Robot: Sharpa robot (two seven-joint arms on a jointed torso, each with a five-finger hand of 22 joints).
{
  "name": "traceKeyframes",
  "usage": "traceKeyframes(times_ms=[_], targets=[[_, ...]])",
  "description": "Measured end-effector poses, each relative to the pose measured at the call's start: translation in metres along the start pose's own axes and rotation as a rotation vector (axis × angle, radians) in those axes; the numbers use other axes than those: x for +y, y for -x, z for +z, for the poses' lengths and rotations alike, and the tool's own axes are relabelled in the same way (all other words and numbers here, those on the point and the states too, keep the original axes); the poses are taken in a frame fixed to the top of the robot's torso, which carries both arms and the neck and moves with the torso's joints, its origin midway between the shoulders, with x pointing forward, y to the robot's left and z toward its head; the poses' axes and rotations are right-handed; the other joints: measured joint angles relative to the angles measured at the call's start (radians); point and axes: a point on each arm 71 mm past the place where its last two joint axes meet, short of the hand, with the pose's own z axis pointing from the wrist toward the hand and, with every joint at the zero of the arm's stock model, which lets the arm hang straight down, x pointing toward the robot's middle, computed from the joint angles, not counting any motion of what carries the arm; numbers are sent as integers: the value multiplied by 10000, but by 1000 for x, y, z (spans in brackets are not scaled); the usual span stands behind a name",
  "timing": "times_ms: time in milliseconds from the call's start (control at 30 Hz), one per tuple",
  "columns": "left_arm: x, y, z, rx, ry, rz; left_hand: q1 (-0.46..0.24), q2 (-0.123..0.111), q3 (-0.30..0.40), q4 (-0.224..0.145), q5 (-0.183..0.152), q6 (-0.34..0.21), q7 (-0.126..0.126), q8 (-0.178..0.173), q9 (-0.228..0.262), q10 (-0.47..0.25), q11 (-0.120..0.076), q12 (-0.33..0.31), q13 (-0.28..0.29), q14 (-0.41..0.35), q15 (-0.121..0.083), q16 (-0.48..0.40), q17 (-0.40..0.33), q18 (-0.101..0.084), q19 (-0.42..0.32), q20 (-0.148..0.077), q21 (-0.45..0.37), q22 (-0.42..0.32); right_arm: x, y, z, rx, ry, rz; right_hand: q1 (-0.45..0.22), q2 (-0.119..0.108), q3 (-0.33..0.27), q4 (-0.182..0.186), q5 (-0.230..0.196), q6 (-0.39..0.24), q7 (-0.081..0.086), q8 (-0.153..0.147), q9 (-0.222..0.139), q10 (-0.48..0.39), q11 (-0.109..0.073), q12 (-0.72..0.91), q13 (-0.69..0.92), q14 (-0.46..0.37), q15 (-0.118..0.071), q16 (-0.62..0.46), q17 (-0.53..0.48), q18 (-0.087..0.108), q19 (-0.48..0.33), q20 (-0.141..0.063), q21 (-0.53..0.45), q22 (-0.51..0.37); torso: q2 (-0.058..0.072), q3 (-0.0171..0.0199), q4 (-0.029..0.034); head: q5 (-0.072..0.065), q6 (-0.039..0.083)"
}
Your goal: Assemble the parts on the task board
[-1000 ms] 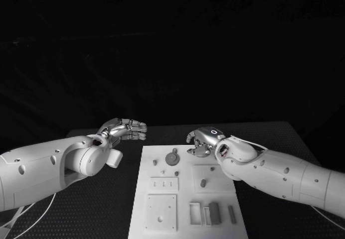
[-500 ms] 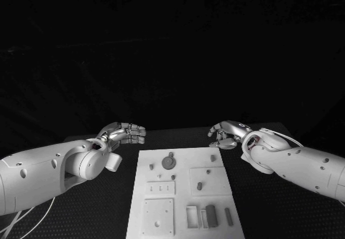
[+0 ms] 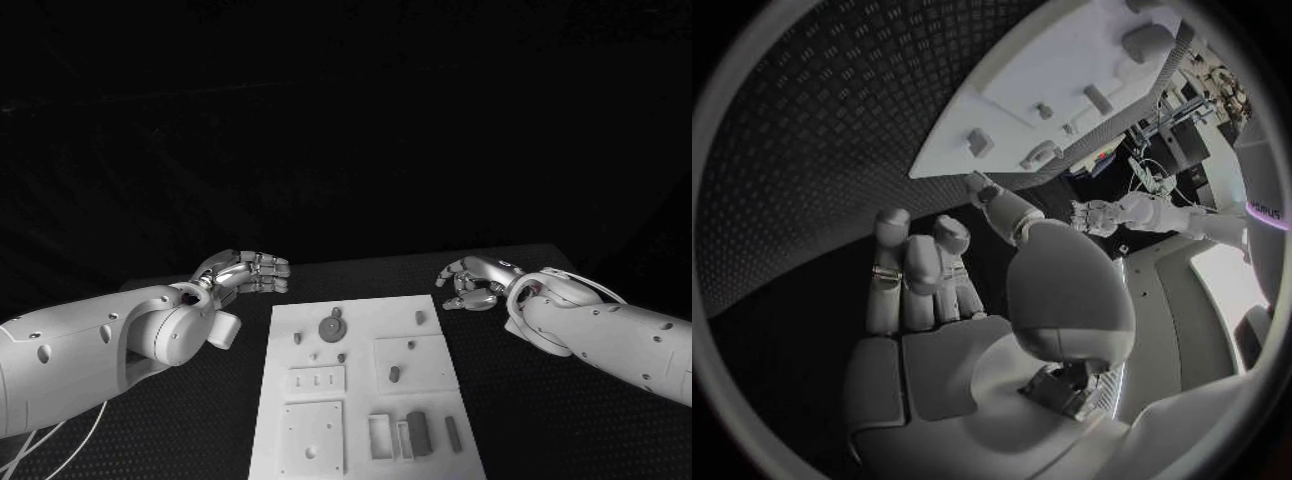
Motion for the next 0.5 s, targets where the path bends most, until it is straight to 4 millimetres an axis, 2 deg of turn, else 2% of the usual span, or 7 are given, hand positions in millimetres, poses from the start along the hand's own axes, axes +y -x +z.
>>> traceKeyframes(times_ms=[67, 100, 167, 233, 367, 433, 500], targets=[[1, -1, 0, 21, 11, -4, 0, 0, 0, 0, 0, 0, 0, 0, -5, 0, 0, 0, 0, 0, 0, 0, 10, 0, 0, 0, 0, 0, -4, -6, 0, 145, -35, 6, 0, 0, 0, 0, 0, 4, 2, 41, 0, 50, 50, 1048, 44, 324, -7, 249, 522, -16, 222, -126, 79, 0, -3, -10, 6, -18, -10], [1, -1, 1, 26, 18, -6, 0, 0, 0, 0, 0, 0, 0, 0, -10, 0, 0, 0, 1, 0, 0, 0, 10, -1, 0, 0, 0, 0, -5, -9, 0, 217, -30, 17, -32, 31, 20, 19, 0, 5, 2, 67, 9, 99, 93, 1643, 45, 523, -7, 364, 779, -173, 367, -241, 81, 0, -4, -11, 9, -25, -15], [2, -1, 1, 31, 34, -10, 0, 0, 0, 0, 0, 0, 0, -8, -10, 0, 0, 0, 1, 0, 0, 0, 10, -1, 0, 0, 0, 1, -6, -16, 0, 362, 16, 52, -64, 64, 33, 32, 0, 5, 3, 68, 12, 122, 77, 2088, 47, 714, -52, 424, 994, -297, 454, -325, 96, 0, -6, -17, 23, -29, -29], [3, -1, 1, 33, 51, -14, 0, 0, 0, 0, 0, 0, 0, -39, -10, 0, 0, 0, 1, 0, 0, 0, 10, -1, 0, 0, 0, 0, -6, -23, 0, 511, 91, 93, -82, 82, 32, 32, 0, 18, -9, 68, 12, 174, 25, 2300, 47, 757, -69, 425, 1097, -297, 546, -346, 160, 0, -8, -15, 35, -33, -43], [3, 0, 1, 36, 66, -18, 0, 0, 0, 0, 0, 0, 0, -39, -10, 0, 0, 0, 1, 0, 0, 0, 10, -1, 0, 0, 0, 1, -5, -29, 2, 612, 234, 202, -190, 57, 32, 32, 0, 21, -10, 68, 11, 211, 59, 2405, 47, 765, -77, 425, 1113, -323, 629, -398, 169, -1, -12, -11, 47, -7, -72], [4, 0, 1, 27, 69, -16, 0, 0, -17, 17, 0, 0, 0, -39, -9, 0, 0, 0, -5, 0, 0, 0, 10, -1, 0, 0, 0, 1, -4, -30, 3, 605, 311, 289, -207, 72, 33, 32, 0, 21, -10, 68, 11, 110, 6, 2362, 47, 753, -65, 425, 963, -324, 630, -398, 169, -1, -12, -11, 47, 23, -81], [4, 0, 1, 34, 69, -15, 0, 0, -27, 27, 0, 0, 0, -38, -9, 0, 0, 0, -9, 0, 0, 0, 20, -1, 0, 0, 0, 1, -2, -31, 5, 587, 373, 370, -241, 106, 67, 67, 0, 18, -11, 68, 17, -164, 28, 2184, 46, 625, -23, 425, 747, -327, 630, -398, 168, -1, -12, -15, 47, 33, -95]])
